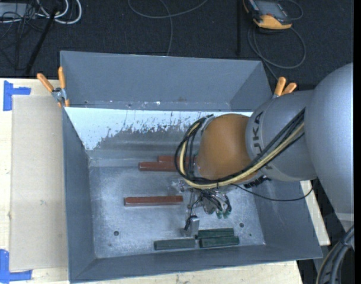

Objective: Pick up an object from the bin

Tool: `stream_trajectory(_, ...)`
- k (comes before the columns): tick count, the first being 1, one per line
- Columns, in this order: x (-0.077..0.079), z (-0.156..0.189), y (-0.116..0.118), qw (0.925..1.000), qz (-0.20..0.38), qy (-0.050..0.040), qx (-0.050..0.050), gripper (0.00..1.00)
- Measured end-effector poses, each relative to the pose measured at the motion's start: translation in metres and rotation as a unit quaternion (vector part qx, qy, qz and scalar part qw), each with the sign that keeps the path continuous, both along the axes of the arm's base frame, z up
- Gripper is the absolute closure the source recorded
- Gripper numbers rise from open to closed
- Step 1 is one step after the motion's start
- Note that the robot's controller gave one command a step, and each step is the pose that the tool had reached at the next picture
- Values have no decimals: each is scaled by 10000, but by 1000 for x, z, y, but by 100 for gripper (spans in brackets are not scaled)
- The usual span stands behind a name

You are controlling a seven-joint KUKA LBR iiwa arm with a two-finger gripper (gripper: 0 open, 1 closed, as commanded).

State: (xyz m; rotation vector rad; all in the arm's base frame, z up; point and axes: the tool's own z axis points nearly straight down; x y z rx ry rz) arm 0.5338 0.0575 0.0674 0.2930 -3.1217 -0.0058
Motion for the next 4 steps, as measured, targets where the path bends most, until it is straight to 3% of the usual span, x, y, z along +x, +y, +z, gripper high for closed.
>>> stream_trajectory(1, 58, 3, 57, 9987, 516, -57, 2, 0)
stream_trajectory(2, 57, 2, 54, 9987, 509, -39, -11, 100)
stream_trajectory(3, 57, 2, 55, 9987, 510, -39, -11, 0)
stream_trajectory(4, 57, 2, 54, 9987, 514, -39, -11, 100)
